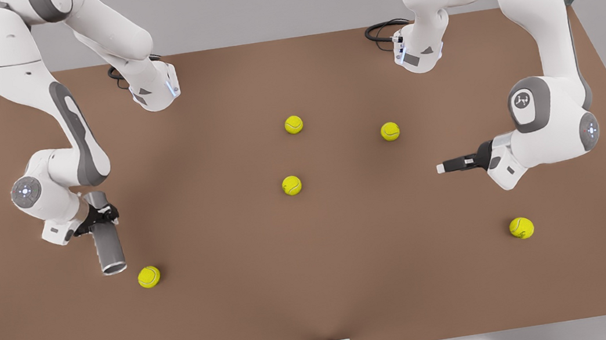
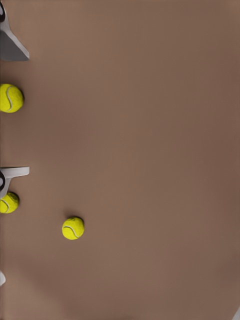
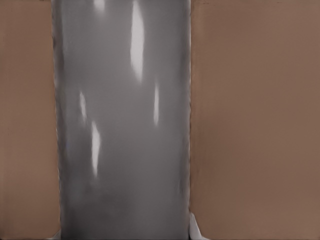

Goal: Put the tennis tube upright

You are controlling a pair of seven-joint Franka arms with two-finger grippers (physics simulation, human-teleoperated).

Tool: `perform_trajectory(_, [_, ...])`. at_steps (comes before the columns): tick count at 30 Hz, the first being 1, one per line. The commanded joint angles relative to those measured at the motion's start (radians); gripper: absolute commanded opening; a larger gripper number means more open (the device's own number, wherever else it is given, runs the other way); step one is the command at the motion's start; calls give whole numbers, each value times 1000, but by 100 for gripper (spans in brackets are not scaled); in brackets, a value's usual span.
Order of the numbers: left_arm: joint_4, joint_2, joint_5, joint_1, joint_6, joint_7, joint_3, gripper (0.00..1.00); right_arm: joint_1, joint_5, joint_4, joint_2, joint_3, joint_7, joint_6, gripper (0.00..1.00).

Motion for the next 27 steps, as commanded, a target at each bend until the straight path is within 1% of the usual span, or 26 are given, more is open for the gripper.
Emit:
perform_trajectory(1, [0,0,-2,0,0,0,0,100,-1,0,0,-2,3,-2,-3,77])
perform_trajectory(4, [0,-5,-2,0,-3,0,0,100,-1,0,12,-5,50,-71,-23,77])
perform_trajectory(9, [0,-5,-2,0,-3,0,0,100,42,0,51,-5,67,-180,-35,77])
perform_trajectory(12, [0,-2,-2,-2,3,0,0,100,71,0,58,-3,70,-188,-44,77])
perform_trajectory(14, [0,-2,-2,0,5,0,0,100,87,0,58,0,87,-203,-44,77])
perform_trajectory(18, [0,-3,-3,-2,2,0,0,100,162,0,69,18,89,-286,-37,77])
perform_trajectory(23, [0,-2,-5,0,2,0,0,100,226,7,107,64,87,-490,-26,77])
perform_trajectory(27, [0,0,-6,0,3,0,0,100,286,12,155,109,85,-528,-24,77])
